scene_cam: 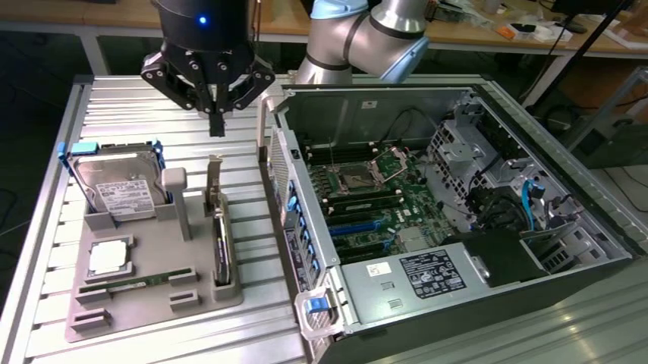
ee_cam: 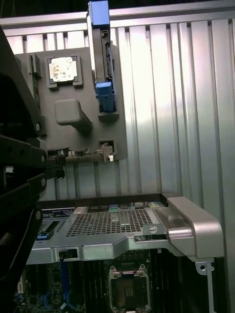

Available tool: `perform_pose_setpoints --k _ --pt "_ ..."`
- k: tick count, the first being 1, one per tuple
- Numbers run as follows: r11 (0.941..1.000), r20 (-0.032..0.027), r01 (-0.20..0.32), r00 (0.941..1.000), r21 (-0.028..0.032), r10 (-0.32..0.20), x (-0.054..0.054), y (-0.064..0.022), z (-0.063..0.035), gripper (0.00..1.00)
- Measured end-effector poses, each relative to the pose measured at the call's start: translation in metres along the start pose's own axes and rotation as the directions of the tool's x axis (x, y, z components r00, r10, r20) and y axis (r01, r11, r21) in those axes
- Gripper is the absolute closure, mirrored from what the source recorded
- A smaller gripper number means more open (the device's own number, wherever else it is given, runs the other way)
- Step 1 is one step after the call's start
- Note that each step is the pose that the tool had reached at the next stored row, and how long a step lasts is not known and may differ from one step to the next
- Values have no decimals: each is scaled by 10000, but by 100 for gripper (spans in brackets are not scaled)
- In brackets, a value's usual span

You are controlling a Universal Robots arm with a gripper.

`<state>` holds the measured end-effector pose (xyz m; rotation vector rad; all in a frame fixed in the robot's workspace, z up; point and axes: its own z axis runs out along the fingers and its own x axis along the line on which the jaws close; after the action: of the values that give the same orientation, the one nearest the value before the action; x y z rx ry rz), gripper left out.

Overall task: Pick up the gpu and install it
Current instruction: 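Reach for the gpu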

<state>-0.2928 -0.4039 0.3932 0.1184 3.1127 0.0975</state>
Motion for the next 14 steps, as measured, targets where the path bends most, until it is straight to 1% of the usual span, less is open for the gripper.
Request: perform_pose_setpoints --k 14 --pt "10000 1 0 10000 0 0 110 -14 -3 89"
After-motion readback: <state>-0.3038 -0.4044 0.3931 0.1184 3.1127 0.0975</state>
